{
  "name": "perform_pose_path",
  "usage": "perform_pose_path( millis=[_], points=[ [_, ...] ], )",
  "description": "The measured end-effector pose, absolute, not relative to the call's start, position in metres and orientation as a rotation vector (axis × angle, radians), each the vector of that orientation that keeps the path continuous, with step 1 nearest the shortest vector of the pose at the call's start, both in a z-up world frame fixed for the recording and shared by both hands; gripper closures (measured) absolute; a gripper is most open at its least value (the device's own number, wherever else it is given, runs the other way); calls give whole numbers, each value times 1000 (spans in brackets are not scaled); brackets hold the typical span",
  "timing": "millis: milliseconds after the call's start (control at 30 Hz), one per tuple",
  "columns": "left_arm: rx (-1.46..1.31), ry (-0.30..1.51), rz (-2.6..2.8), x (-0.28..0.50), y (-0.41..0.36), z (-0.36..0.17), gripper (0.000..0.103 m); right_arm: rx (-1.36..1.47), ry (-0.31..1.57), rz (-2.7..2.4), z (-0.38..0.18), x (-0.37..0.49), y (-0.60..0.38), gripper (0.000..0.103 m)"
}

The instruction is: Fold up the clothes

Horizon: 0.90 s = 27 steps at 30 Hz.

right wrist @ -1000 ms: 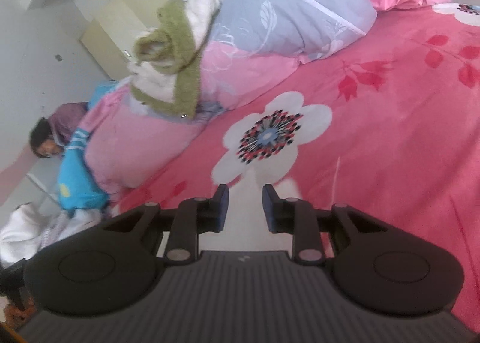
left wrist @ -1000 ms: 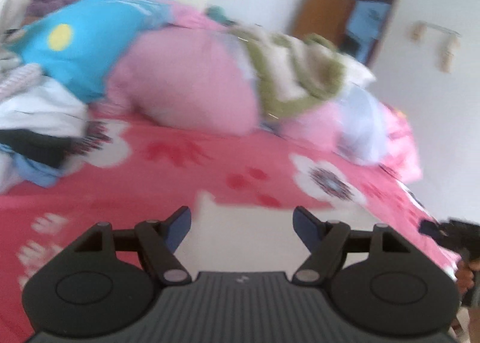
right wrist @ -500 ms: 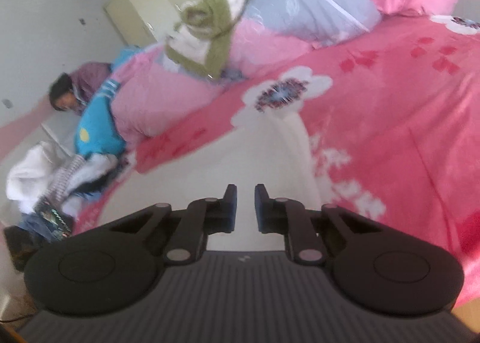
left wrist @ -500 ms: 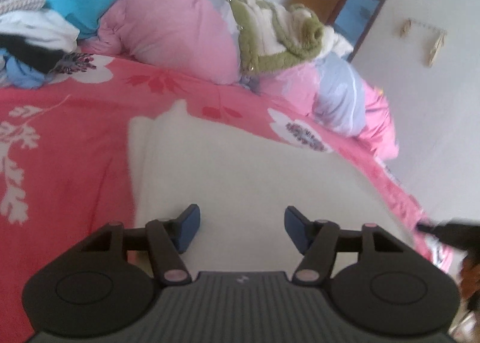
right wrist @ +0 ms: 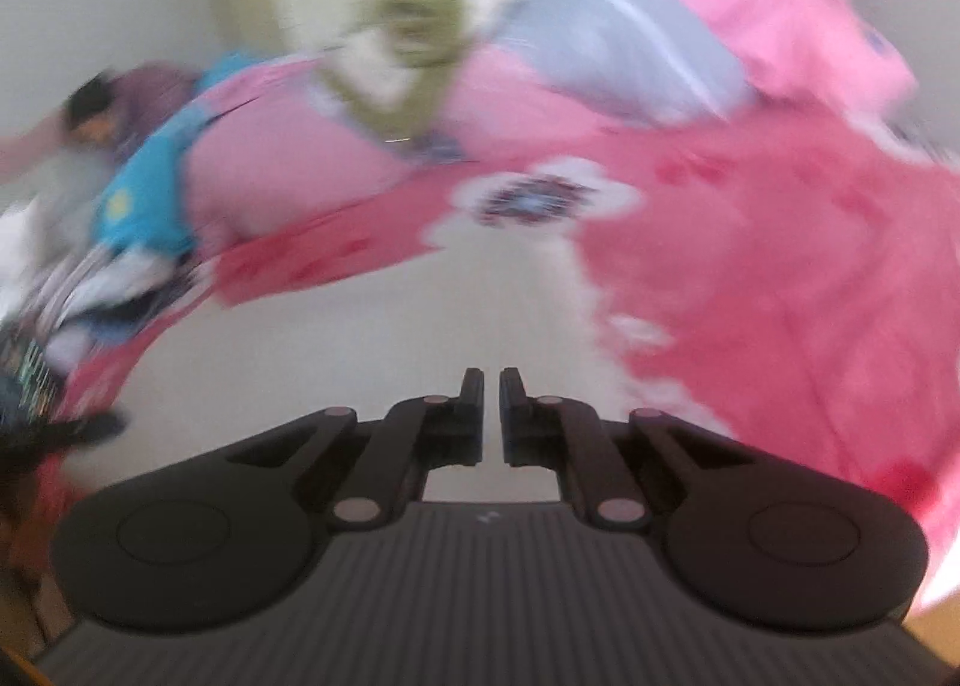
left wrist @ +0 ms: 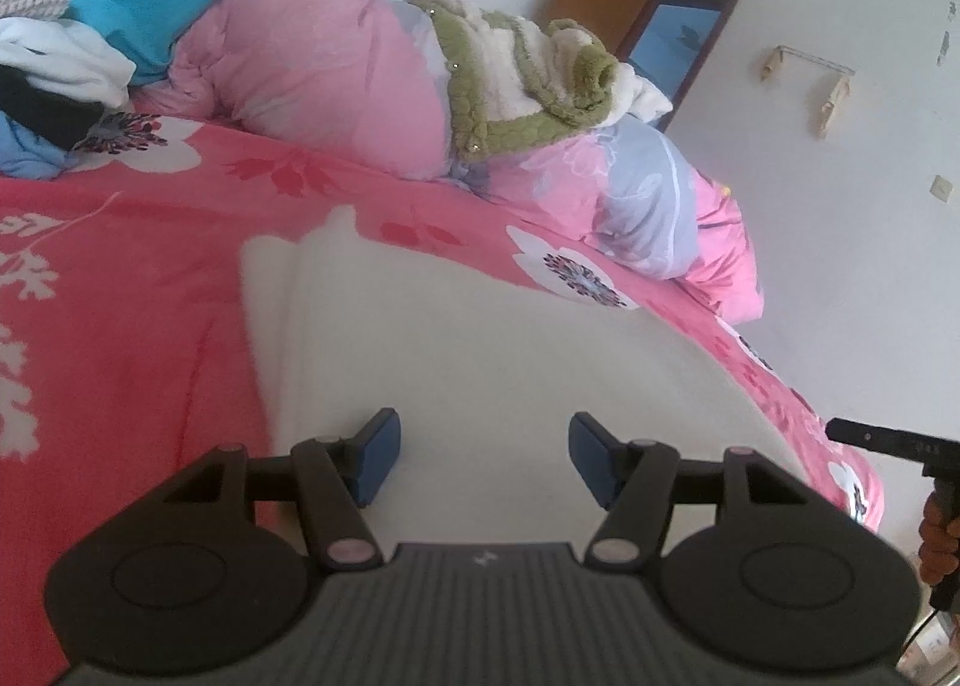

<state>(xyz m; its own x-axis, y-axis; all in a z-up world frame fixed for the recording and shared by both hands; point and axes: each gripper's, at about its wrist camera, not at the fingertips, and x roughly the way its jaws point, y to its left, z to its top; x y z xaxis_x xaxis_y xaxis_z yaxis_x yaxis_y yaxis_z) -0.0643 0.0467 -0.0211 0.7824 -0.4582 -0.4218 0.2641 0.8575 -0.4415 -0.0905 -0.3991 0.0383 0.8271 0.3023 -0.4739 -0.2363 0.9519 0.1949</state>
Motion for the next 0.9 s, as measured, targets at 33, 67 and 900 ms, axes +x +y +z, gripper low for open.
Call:
perform_pose_path(
  millis=[33, 67, 900],
  points=[
    [-374, 544, -403, -64, 47, -22, 39, 74, 515, 325, 41, -94, -385, 99],
    [-374, 542, -407, -64, 48, -22, 39, 7, 504, 358, 42, -98, -370, 99],
    [-415, 532, -459, -66, 61, -28, 39, -181, 693, 472, 11, -90, -239, 98]
  ],
)
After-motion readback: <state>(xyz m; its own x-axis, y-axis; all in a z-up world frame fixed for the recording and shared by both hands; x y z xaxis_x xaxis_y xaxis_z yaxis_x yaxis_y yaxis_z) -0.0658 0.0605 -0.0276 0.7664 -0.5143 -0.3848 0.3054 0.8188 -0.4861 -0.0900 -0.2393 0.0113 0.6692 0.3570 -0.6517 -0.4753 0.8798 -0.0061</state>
